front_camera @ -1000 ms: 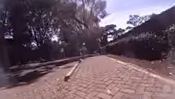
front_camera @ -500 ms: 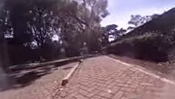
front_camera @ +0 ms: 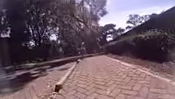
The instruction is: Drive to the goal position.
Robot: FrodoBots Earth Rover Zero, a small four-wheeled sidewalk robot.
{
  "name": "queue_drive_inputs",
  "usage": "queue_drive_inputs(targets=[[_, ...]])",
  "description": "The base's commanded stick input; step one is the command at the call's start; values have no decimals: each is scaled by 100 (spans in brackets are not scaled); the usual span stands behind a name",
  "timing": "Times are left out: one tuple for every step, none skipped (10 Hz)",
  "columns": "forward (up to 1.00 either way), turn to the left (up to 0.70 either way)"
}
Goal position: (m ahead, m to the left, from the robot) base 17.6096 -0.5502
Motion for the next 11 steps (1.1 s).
queue_drive_inputs(targets=[[70, -35], [70, -35], [70, -35], [70, -19], [70, -2], [70, 0], [70, 0], [70, 0], [70, 0], [70, 0], [70, 0]])
